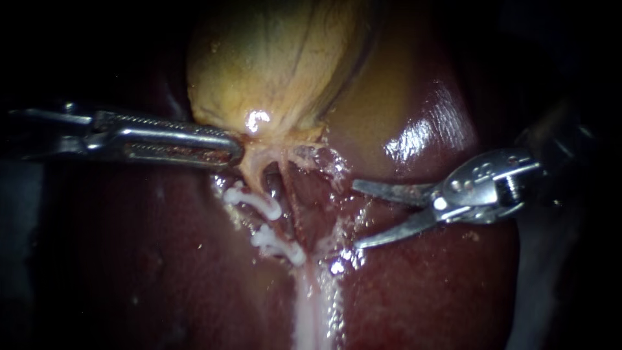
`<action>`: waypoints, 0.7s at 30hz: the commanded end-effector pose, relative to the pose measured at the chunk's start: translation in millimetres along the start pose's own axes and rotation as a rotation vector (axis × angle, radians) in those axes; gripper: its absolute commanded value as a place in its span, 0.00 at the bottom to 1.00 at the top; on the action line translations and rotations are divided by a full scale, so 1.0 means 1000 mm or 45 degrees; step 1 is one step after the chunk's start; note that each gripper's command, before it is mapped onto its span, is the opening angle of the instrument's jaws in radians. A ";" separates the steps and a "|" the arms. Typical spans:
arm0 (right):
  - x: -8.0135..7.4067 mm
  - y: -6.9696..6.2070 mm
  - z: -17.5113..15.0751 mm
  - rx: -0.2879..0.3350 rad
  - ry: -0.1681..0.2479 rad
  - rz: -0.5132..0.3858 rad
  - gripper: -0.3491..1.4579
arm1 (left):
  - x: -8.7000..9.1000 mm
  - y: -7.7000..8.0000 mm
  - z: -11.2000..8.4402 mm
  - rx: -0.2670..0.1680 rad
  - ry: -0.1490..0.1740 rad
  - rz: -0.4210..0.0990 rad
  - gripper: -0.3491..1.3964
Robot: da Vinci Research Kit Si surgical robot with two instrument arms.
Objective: Go to the cutting position left tube
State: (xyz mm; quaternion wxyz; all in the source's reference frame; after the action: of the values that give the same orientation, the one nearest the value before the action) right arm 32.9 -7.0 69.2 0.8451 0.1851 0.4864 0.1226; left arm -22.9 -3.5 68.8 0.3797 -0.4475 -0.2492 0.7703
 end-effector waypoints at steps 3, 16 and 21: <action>-0.0003 -0.0003 0.0015 0.011 -0.005 0.000 0.98 | -0.0001 0.0000 0.0001 0.001 0.000 0.001 0.00; -0.0017 -0.0007 0.0069 0.045 -0.024 0.025 0.98 | -0.0002 0.0003 0.0004 0.005 0.002 0.000 0.00; -0.0024 -0.0006 0.0084 0.054 -0.037 0.034 0.99 | -0.0001 0.0004 0.0005 0.006 0.002 0.000 0.00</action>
State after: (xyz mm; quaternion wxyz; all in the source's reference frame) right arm 39.2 -10.2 74.9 0.8463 0.2116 0.4734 0.1222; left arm -23.5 -3.9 68.8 0.3809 -0.4473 -0.2468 0.7707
